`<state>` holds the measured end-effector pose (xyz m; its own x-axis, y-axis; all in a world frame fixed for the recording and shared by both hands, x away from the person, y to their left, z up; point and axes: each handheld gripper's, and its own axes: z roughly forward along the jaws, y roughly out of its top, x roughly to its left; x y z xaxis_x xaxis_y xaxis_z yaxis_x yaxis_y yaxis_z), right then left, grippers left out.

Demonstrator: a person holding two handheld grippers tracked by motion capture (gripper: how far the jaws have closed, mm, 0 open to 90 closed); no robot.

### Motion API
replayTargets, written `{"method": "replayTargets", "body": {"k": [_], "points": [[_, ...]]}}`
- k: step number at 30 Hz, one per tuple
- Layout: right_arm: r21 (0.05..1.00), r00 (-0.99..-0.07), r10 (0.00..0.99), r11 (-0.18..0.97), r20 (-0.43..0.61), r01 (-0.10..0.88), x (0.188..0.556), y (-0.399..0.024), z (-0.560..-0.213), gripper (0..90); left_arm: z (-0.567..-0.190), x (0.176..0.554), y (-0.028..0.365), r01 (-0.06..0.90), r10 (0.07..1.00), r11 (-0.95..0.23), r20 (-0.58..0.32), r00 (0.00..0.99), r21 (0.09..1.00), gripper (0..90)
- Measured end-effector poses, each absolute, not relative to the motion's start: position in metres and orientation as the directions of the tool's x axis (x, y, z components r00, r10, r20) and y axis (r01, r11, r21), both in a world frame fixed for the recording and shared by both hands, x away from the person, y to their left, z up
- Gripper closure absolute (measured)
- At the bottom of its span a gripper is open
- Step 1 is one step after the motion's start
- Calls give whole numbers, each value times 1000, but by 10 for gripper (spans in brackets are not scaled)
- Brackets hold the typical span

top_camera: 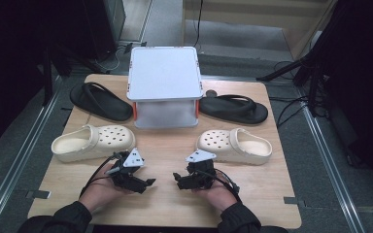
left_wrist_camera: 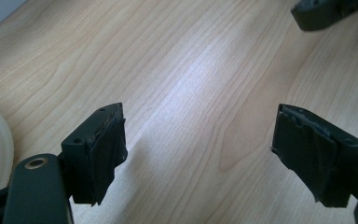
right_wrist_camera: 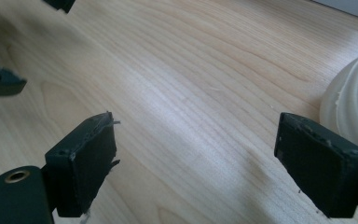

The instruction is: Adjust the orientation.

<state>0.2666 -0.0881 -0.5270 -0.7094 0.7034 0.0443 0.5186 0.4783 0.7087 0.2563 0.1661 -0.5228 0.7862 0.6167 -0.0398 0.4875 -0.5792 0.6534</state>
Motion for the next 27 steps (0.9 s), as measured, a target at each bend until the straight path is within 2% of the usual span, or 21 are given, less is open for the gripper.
{"method": "replayTargets", "body": {"k": [1, 4, 10, 13, 15, 17, 21, 25, 27], "points": [[712, -721, 692, 493, 27, 500, 265, -88, -526, 125, -523, 258, 166, 501, 620, -576, -54, 783, 646, 212], [705, -769, 639, 543, 6, 456, 262, -85, -526, 122, -524, 262, 167, 536, 622, -578, -93, 777, 615, 202], [689, -783, 621, 550, 41, 472, 262, -78, -526, 131, -522, 261, 168, 519, 596, -596, -95, 797, 612, 195], [694, -784, 620, 552, 29, 462, 262, -79, -524, 130, -522, 261, 168, 509, 592, -604, -83, 802, 613, 238], [700, -789, 613, 549, 35, 457, 262, -80, -523, 131, -522, 262, 170, 514, 588, -604, -95, 803, 609, 295], [704, -792, 610, 549, 30, 450, 263, -81, -521, 137, -521, 264, 171, 525, 582, -599, -121, 804, 604, 308], [720, -791, 611, 538, 25, 439, 264, -86, -517, 191, -519, 262, 172, 495, 566, -611, -95, 819, 618, 329], [723, -780, 625, 528, 23, 445, 266, -89, -517, 212, -518, 263, 173, 500, 560, -603, -116, 820, 621, 359], [718, -783, 622, 530, 33, 451, 266, -90, -516, 275, -517, 264, 174, 508, 563, -601, -124, 817, 617, 369]]}}
